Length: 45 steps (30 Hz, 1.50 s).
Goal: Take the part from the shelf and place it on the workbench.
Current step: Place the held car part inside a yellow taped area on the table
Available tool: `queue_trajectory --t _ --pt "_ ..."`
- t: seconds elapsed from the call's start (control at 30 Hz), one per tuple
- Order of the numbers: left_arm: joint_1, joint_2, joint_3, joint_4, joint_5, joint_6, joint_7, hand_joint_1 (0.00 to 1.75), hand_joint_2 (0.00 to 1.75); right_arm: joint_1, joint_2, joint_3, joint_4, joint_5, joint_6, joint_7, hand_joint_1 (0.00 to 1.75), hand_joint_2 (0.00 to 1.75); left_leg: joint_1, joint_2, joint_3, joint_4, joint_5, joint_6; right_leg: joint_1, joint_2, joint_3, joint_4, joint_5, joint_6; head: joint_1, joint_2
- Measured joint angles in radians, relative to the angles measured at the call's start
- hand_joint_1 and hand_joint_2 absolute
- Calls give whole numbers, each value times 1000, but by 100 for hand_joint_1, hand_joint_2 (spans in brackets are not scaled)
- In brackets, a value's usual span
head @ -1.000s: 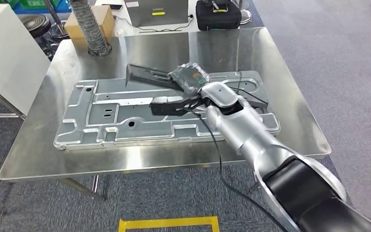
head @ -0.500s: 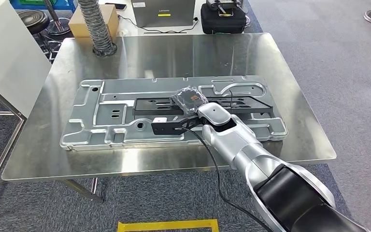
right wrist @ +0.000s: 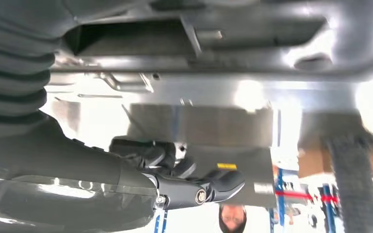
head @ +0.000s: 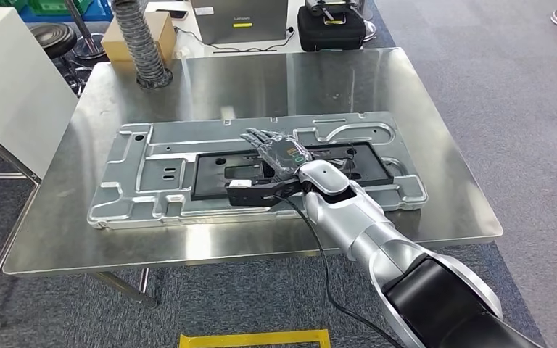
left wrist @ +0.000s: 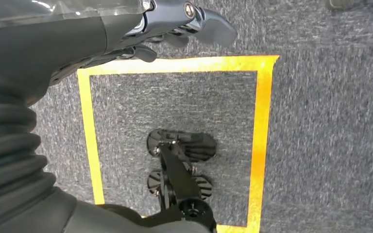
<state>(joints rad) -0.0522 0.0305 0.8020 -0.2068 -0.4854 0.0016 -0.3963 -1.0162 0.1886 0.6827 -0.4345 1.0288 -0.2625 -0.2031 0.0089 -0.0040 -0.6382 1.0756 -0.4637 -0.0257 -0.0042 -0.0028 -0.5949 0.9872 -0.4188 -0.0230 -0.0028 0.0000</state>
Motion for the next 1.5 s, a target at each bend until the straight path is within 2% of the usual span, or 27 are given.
queue_trajectory --t 0.07,0.1,0.13,0.17,0.23,0.3,0.43,0.5,0.57,0.6,0.63,0.67,0.73,0.8,0.87,0.93,1.0,1.07,1.1,1.13,1.17,1.2,1.27,1.33,1.43,1.47,1.5 --pt "1 0 2 0 0 1 0 0 0 2 2 -11 -6 -7 2 -7 0 0 4 0 -56 129 -64 -10 0 -1 2 -1 0 -2 -1 0" --pt "2 0 3 0 0 1 0 0 0 5 2 -14 -7 -8 3 -8 0 0 7 0 -82 185 -83 -14 0 -1 2 -1 0 -2 -1 0" --pt "2 0 4 0 0 1 0 0 0 8 2 -17 -8 -10 4 -10 0 0 10 0 -93 210 -85 -19 -1 0 2 1 -1 -1 -1 0" --pt "3 0 4 0 0 1 0 0 0 11 2 -20 -9 -19 6 -17 0 0 14 0 -86 197 -68 -23 -2 0 1 3 -2 0 -1 0" --pt "3 0 6 0 0 1 1 0 0 15 3 -39 -21 -83 17 -58 0 0 21 2 -24 71 -3 -28 -6 1 1 13 -8 8 -1 0" --pt "1 -1 12 0 -1 -1 3 0 0 24 5 -90 -54 -232 58 -150 0 0 21 0 29 -35 29 -23 -4 3 -3 24 -15 20 -3 0" --pt "4 -4 28 0 0 -7 1 0 0 70 2 -252 -216 -657 249 -293 0 0 16 -6 36 -54 30 8 -4 3 -7 31 -20 42 -4 0" --pt "8 -7 41 0 4 -12 -13 0 0 98 -12 -337 -358 -881 304 -313 0 0 17 -6 35 -57 33 22 -7 2 -30 84 -58 52 -3 0" --pt "10 -11 61 0 13 -16 -33 0 0 132 -39 -418 -526 -980 217 -314 0 0 14 -7 34 -57 34 33 -9 3 -89 217 -127 59 -2 0" --pt "12 -13 72 0 17 -18 -41 0 0 160 -55 -455 -613 -968 119 -311 0 0 12 -9 34 -57 33 36 -8 3 -119 283 -153 60 -2 0" --pt "15 -15 83 0 20 -19 -48 0 0 199 -74 -495 -707 -929 -10 -308 0 0 10 -13 34 -57 33 38 -8 3 -136 320 -160 60 -2 0" --pt "19 -18 94 0 22 -19 -53 0 0 245 -91 -535 -796 -884 -140 -306 0 0 8 -17 36 -57 32 39 -6 3 -134 315 -146 57 -1 0" --pt "27 -25 113 0 22 -16 -58 0 0 351 -121 -623 -960 -845 -334 -328 0 0 3 -24 39 -57 31 41 1 3 -76 191 -78 39 -1 0" --pt "32 -34 129 0 20 -14 -57 0 0 447 -139 -703 -1073 -867 -382 -382 0 0 -4 -23 40 -57 31 39 11 0 -17 63 -26 19 -2 0" --pt "32 -40 143 0 14 -13 -54 0 0 529 -147 -767 -1142 -888 -376 -421 0 0 -5 -18 41 -59 32 33 16 0 -4 27 -14 13 -1 0" --pt "29 -41 154 0 3 -11 -51 0 0 606 -152 -827 -1181 -910 -375 -439 0 0 -6 -13 43 -60 30 24 12 1 -2 16 -6 12 1 0" --pt "29 -43 164 0 -6 -11 -47 0 0 674 -155 -886 -1197 -931 -371 -461 0 0 -7 -8 32 -23 -11 16 4 -2 -2 3 6 6 -1 0" --pt "30 -44 174 -1 -15 -12 -47 0 0 745 -158 -938 -1201 -944 -373 -478 0 0 -4 -4 -3 87 -95 8 1 -7 -10 -1 15 2 -4 0" --pt "30 -44 178 -1 -18 -14 -47 0 0 782 -160 -962 -1201 -949 -375 -482 0 0 -2 -3 -21 150 -132 4 1 -10 -16 0 18 3 -5 0" --pt "31 -44 181 -1 -22 -16 -50 0 0 818 -161 -985 -1201 -954 -378 -482 0 0 0 -3 -27 191 -154 1 1 -12 -23 2 23 4 -5 0" --pt "32 -44 185 -2 -26 -19 -55 0 0 853 -163 -1005 -1200 -955 -382 -483 0 0 2 -3 -17 198 -157 -1 0 -13 -31 4 27 6 -5 0" --pt "33 -44 189 -2 -30 -23 -61 0 0 888 -163 -1024 -1198 -955 -386 -483 0 0 4 -2 14 164 -143 -3 -1 -13 -39 7 32 9 -5 0" --pt "34 -44 197 -3 -37 -28 -72 0 0 956 -163 -1061 -1186 -946 -397 -483 0 0 5 -3 111 20 -101 0 -2 -13 -53 13 42 17 -5 0" --pt "35 -45 204 -5 -44 -32 -78 0 0 1008 -163 -1095 -1158 -919 -401 -483 0 0 2 -4 167 -76 -77 9 -1 -12 -59 17 53 29 -3 0" --pt "37 -47 217 -5 -53 -33 -81 0 0 1048 -163 -1145 -1083 -837 -410 -483 0 0 -5 -2 164 -89 -56 31 -6 -10 -58 9 71 49 -1 0" --pt "36 -49 221 -5 -56 -33 -81 0 0 1055 -163 -1164 -1054 -798 -416 -483 0 0 -5 0 158 -92 -45 39 -9 -8 -61 13 62 55 -1 0" --pt "34 -51 223 -5 -59 -34 -81 0 0 1059 -163 -1184 -1023 -757 -422 -483 0 0 -4 3 149 -95 -32 47 -11 -6 -70 34 34 61 -1 0"
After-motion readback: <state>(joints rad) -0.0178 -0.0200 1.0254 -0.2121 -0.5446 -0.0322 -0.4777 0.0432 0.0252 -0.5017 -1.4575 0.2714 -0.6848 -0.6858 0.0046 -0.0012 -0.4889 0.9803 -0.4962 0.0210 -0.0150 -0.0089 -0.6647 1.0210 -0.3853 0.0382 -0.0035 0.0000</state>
